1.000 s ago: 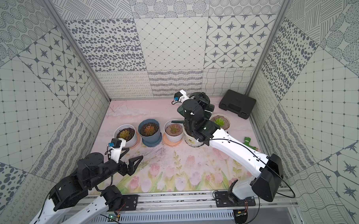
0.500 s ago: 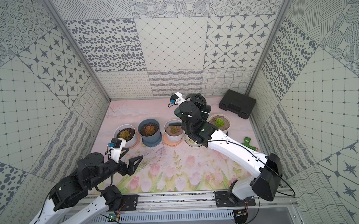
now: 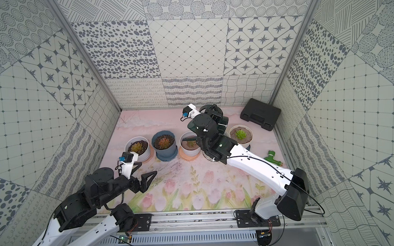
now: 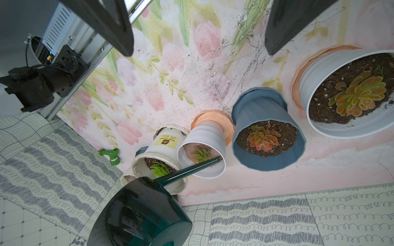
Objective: Water the succulent around the soil edge
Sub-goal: Water the soil of the potted plant with water.
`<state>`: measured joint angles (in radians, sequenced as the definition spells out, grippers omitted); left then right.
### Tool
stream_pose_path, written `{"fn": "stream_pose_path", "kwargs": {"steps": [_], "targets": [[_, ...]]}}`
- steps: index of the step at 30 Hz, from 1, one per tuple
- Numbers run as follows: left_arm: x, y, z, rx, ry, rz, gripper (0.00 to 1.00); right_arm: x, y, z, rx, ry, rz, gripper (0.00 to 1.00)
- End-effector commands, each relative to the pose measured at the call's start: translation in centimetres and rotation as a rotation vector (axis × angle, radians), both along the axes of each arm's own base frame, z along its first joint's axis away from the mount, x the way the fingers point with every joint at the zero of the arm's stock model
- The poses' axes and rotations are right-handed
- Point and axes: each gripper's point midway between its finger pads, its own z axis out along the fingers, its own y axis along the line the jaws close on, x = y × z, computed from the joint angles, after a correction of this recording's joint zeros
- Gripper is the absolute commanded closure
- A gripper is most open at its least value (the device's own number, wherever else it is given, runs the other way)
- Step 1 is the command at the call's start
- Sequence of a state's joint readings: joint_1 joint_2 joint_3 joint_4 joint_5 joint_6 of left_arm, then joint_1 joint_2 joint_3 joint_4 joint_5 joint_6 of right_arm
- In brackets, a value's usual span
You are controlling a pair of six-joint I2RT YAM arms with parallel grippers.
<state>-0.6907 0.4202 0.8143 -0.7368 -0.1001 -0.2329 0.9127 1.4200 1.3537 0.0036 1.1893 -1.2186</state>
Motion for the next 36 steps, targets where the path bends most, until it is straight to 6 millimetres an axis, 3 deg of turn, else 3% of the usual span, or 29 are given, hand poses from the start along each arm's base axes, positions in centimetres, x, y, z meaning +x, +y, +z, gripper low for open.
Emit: {"fn": "stream_pose_path", "kwargs": {"steps": [1, 8, 22, 36], "targets": [[0.2, -0.2, 0.0, 0.006, -0.012, -0.008, 0.01, -1.1, -0.7, 4.2, 0.107, -0.093, 0.001, 1.00], [0.3, -0.2, 0.1, 0.003, -0.012, -0.008, 0.01, -2.1, -0.4, 4.4, 0.081, -0.084, 0.008, 1.00], [0.3, -0.3, 0.1, -0.001, -0.011, -0.010, 0.01, -4.1, -2.7, 4.1, 0.050, -0.066, -0.017, 1.00], [0.3, -0.2, 0.1, -0.004, -0.010, -0.007, 0.01, -4.9, -3.9, 3.6, -0.018, -0.036, -0.035, 1.00]]}}
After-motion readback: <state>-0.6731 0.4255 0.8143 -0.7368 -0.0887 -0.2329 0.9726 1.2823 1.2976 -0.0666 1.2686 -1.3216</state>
